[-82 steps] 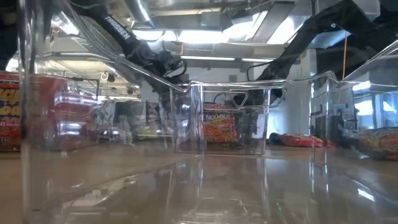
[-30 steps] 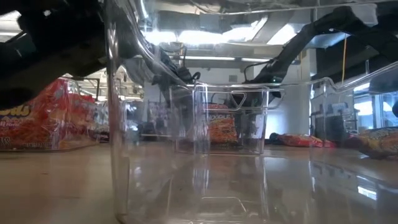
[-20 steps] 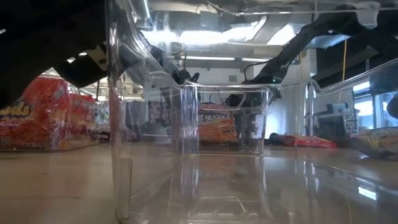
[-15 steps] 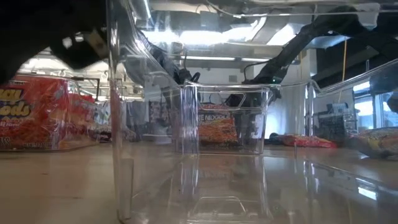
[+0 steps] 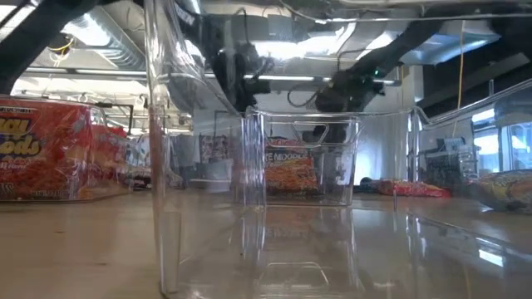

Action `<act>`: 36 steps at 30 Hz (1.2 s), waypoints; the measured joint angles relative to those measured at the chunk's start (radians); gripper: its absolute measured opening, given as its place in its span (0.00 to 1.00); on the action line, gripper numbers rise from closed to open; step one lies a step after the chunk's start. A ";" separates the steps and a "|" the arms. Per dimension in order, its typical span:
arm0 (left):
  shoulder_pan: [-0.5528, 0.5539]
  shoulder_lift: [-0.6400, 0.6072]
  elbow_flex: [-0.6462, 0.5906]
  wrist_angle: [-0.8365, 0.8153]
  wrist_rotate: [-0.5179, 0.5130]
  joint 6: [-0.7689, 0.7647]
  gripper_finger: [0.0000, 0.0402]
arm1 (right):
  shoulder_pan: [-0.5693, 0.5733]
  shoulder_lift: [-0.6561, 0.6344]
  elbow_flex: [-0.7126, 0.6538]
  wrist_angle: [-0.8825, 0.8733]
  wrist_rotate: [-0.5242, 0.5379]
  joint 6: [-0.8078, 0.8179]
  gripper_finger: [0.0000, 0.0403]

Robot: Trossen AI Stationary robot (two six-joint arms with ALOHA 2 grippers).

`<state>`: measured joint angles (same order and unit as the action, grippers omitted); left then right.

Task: Sort Maruchan noodles
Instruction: Put the black noodle pack into the top right transparent bin

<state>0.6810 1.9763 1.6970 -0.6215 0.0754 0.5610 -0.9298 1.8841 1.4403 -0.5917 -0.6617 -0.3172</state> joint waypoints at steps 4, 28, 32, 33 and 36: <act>-0.027 -0.032 0.000 0.000 -0.013 -0.001 0.00 | 0.000 -0.044 0.000 -0.026 0.000 0.001 0.77; -0.122 -0.052 0.000 0.035 -0.066 0.014 0.00 | 0.109 -0.041 -0.088 0.414 0.047 -0.122 0.77; -0.141 -0.082 0.000 0.065 -0.092 0.024 0.00 | 0.129 -0.041 -0.089 0.391 0.074 -0.160 0.77; -0.146 -0.089 0.000 0.078 -0.093 0.025 0.00 | 0.134 -0.041 -0.089 0.386 0.066 -0.163 0.77; -0.157 -0.113 0.000 0.096 -0.093 0.026 0.00 | 0.145 -0.041 -0.089 0.378 0.043 -0.163 0.77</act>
<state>0.5243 1.8628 1.6970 -0.5254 -0.0178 0.5865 -0.7849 1.8435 1.3518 -0.2133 -0.6191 -0.4803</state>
